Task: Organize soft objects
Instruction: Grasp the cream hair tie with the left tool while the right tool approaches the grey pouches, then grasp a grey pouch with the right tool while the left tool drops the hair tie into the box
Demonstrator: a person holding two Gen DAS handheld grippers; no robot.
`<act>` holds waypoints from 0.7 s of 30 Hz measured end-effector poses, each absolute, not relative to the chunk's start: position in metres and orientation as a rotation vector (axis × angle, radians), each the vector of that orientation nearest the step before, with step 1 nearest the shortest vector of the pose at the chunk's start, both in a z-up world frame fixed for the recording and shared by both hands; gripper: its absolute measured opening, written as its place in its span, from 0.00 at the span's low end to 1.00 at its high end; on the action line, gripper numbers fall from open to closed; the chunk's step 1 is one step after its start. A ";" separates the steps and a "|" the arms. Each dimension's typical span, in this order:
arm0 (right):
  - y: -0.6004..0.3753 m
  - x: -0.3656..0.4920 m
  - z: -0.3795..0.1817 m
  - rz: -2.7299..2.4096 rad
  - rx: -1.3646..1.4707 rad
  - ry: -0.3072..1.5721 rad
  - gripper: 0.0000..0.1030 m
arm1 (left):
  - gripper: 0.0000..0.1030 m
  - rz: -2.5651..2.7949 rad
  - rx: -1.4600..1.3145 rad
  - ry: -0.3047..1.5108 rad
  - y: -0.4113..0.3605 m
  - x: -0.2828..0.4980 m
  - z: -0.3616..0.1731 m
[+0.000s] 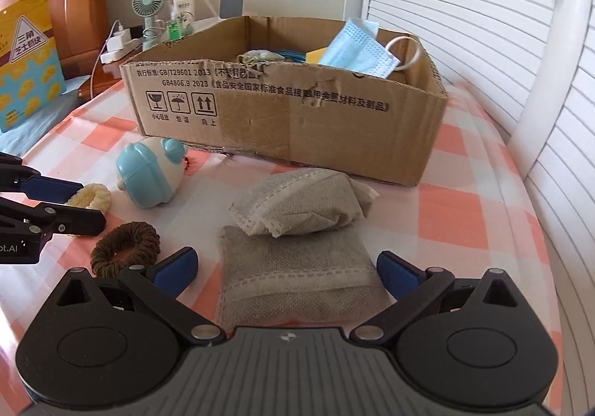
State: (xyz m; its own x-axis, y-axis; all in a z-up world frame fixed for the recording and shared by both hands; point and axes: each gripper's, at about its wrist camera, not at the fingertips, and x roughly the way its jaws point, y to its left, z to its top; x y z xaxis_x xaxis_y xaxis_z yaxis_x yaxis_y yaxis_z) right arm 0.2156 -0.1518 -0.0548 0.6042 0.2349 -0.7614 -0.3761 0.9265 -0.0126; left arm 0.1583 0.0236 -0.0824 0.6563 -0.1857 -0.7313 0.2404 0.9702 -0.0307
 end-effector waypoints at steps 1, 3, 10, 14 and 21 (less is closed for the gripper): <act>-0.151 0.216 -0.055 0.367 -0.184 0.851 1.00 | 0.34 -0.240 0.072 0.820 0.023 0.158 -0.082; -0.151 0.216 -0.055 0.392 -0.190 0.850 1.00 | 0.34 -0.239 0.074 0.820 0.023 0.158 -0.082; -0.148 0.212 -0.052 0.403 -0.210 0.848 0.96 | 0.35 -0.252 0.085 0.818 0.023 0.158 -0.083; -0.148 0.209 -0.047 0.410 -0.203 0.849 0.75 | 0.34 -0.271 0.094 0.824 0.024 0.159 -0.082; -0.151 0.193 -0.038 0.396 -0.209 0.853 0.58 | 0.34 -0.298 0.100 0.834 0.024 0.159 -0.081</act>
